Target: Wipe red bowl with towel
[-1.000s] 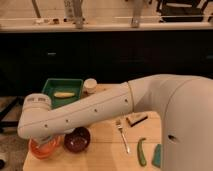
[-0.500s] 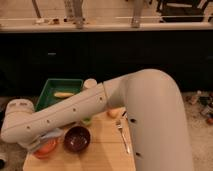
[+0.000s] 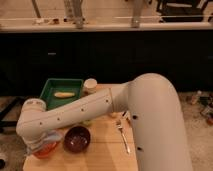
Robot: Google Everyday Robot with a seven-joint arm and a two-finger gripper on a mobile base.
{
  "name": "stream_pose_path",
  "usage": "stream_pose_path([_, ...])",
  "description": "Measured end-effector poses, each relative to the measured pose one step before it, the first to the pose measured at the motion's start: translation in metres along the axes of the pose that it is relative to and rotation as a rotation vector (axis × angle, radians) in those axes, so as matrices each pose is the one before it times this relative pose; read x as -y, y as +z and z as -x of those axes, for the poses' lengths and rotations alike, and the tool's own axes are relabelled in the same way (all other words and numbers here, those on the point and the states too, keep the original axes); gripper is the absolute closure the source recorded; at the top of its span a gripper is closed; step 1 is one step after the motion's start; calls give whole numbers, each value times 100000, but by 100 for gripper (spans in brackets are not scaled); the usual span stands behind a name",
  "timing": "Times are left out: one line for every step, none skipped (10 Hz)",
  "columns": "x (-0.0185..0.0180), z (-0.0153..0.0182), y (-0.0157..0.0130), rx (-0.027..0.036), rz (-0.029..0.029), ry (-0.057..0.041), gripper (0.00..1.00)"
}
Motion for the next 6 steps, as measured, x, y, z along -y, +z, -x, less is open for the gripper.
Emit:
stream_pose_path([160, -181, 427, 1038, 543, 454, 100])
stream_pose_path([200, -234, 488, 1301, 837, 895, 100])
stream_pose_path([152, -90, 276, 640, 598, 362, 100])
stream_pose_path([120, -61, 230, 258, 513, 104, 100])
stream_pose_path([179, -134, 286, 98, 671, 192, 100])
stream_pose_path([267, -108, 139, -52, 356, 117, 100])
